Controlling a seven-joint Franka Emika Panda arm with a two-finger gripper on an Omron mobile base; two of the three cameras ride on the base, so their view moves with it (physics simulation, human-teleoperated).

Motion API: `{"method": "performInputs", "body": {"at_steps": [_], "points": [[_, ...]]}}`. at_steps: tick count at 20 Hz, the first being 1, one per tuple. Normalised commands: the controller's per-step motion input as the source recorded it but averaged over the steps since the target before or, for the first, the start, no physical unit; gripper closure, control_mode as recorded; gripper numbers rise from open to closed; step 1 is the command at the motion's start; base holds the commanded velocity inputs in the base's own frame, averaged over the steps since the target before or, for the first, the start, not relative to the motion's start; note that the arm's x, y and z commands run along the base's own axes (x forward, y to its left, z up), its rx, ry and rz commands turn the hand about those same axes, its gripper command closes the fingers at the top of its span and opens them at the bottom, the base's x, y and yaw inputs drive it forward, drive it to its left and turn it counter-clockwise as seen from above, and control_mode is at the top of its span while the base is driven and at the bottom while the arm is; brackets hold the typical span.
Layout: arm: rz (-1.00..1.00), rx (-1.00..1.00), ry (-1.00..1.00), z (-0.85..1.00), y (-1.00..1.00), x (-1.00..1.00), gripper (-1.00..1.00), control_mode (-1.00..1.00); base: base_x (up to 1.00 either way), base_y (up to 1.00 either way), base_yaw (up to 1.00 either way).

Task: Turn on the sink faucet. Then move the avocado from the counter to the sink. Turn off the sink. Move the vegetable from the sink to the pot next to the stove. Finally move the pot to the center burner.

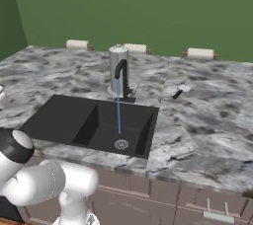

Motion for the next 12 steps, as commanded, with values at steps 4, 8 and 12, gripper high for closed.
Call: {"method": "performInputs", "body": {"at_steps": [4, 8, 12], "points": [[0.0, 0.0, 0.0, -0.29, 0.33, 0.0, -1.0, -1.0, 0.0, 0.0, 0.0], [0.0, 0.0, 0.0, -0.25, 0.35, 0.0, -1.0, -1.0, 0.0, 0.0, 0.0], [0.0, 0.0, 0.02, -0.17, 0.36, 0.01, -1.0, -1.0, 0.0, 0.0, 0.0]]}}
